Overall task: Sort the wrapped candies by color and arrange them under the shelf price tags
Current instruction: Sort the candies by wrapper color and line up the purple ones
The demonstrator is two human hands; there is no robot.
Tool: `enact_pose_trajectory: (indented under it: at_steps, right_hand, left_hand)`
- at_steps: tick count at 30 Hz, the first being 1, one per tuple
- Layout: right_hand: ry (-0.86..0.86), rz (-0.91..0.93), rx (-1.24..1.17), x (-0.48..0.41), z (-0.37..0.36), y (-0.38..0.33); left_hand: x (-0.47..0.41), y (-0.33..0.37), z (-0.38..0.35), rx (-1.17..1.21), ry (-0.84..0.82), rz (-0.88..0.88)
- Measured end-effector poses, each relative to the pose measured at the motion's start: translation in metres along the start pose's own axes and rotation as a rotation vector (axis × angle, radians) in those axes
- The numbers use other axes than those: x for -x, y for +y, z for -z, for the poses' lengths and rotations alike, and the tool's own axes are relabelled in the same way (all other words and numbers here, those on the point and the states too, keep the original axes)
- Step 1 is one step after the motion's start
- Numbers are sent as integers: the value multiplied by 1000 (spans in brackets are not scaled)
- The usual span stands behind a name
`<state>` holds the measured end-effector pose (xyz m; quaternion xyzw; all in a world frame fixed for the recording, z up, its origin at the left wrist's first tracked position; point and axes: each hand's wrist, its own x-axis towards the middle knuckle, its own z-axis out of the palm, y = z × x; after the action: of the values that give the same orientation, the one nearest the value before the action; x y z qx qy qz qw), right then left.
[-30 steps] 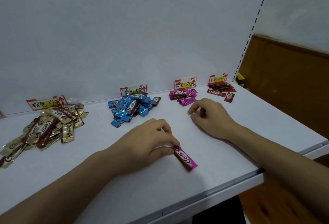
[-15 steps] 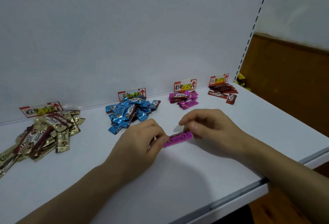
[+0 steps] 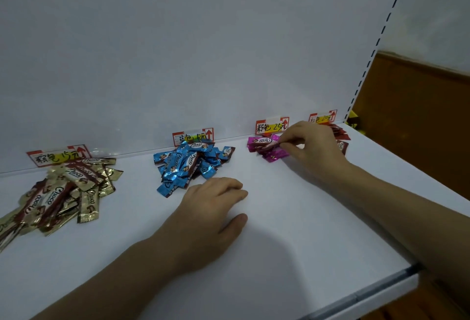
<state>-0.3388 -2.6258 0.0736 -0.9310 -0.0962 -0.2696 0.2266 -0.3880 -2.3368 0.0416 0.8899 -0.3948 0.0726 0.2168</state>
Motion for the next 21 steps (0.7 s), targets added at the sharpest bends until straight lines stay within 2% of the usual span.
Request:
enact_pose_trajectory:
  at_steps: [4,10,14,16,21]
  right_hand:
    - [-10,49,97,6,-7,6]
    - [-43,2,137,13,-6,0]
    - [-37,72,126,20,-2,-19]
    - [-88,133,105,19,-1,-39]
    - [-346,292,171,0,-10,-109]
  left_hand:
    - [-2,0,1,-31,-96,42]
    - [-4,3,7,-66,-164,54]
    - [1,1,22,-153,-55,73]
    - [4,-1,37,-222,-67,116]
    - [44,-17,84,-379,-150,251]
